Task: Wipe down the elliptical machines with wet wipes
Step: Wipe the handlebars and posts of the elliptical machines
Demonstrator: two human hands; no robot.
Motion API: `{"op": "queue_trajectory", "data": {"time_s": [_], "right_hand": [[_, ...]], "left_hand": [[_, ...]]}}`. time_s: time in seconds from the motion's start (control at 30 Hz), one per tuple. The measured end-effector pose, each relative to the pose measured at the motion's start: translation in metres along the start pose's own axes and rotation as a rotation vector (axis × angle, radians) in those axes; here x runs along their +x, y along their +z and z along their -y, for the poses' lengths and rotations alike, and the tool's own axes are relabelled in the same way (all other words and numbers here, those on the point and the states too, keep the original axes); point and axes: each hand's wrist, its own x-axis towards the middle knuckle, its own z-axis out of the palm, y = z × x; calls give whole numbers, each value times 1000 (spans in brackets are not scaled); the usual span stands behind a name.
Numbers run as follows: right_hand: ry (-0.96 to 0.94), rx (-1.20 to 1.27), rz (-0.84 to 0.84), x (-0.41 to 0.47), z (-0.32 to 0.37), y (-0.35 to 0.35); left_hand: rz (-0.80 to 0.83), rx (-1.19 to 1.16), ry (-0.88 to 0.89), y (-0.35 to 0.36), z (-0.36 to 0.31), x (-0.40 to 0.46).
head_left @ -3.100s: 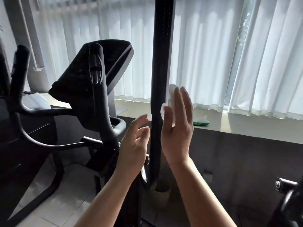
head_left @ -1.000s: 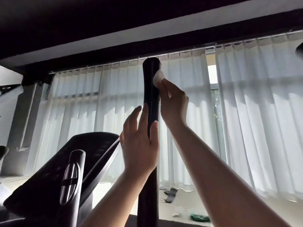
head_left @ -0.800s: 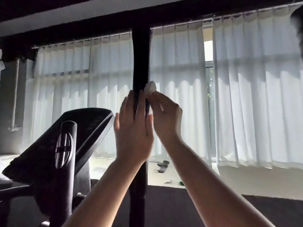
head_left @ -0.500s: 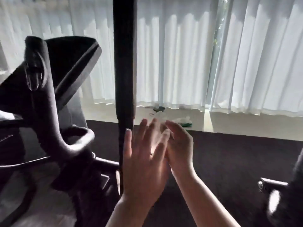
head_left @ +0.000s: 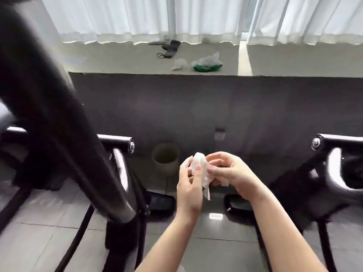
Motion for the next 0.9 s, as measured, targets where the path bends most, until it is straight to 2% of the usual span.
{"op": "queue_trajectory", "data": {"time_s": [0.1,0.2,0.37,0.47,0.6,0.8,0.9], "right_hand": [[83,-28,123,33,3,-7],[115,-77,233,72,2,-5],[154,-275,551,130,12,16],[92,-280,689,164,26,33],[-21,-355,1013,221,55,75],[-121,-441,1487,288,88,140],[-124,-358,1691,315,99,156]], "left_hand": [[53,0,-58,-1,4,20],[35,77,-66,-10,12,35],[-59,151,-75,-22,21,37],[-131,214,-76,-28,21,48],[-402,213,49,-32,19,73],[-1072,78,117,-24,13,144],[-1309,25,174,-25,-7,181]]}}
